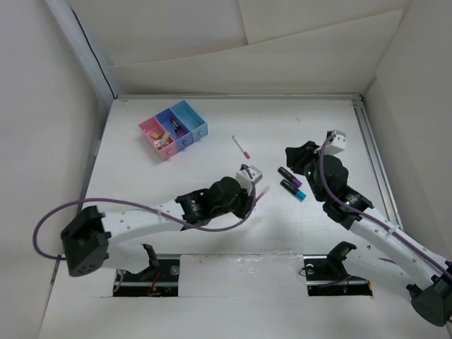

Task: Sort the stationery into containers
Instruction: Pick up the pen from the center of the board, then place the pen in the storage box, then pick up the pen from the center of the board.

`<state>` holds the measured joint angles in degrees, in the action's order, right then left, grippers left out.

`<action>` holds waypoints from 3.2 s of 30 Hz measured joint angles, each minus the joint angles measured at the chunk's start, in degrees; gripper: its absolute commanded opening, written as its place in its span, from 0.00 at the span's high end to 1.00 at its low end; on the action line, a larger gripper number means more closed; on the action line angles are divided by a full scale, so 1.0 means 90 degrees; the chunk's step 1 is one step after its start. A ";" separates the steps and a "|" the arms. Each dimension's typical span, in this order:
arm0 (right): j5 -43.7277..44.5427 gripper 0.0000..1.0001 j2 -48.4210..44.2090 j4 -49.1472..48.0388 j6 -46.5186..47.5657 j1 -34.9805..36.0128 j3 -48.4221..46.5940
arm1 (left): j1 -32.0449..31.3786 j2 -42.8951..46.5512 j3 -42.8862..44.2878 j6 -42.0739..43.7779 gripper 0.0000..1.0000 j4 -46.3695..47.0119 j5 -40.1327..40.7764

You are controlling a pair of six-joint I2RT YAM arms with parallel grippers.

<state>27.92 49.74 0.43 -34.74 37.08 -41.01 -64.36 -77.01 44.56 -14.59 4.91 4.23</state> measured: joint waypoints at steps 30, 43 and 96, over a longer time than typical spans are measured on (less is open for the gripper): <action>-0.0340 0.62 0.0024 0.0002 0.0000 0.0000 0.0000 | 0.6178 -0.1617 0.1921 -0.4121 0.99 0.1234 0.0296; -0.0347 0.62 0.0143 0.0002 0.0000 0.0000 -0.0002 | 0.6431 -0.3024 0.3041 -0.4187 0.99 0.0763 0.0425; -0.0228 0.59 0.0287 0.0000 0.0007 0.0000 -0.0007 | 0.2693 -0.5000 0.4879 -0.2975 0.56 -0.0175 0.2528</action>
<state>25.87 52.31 0.43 -34.68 37.08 -41.08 -40.12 -122.02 88.47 -41.36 3.33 26.98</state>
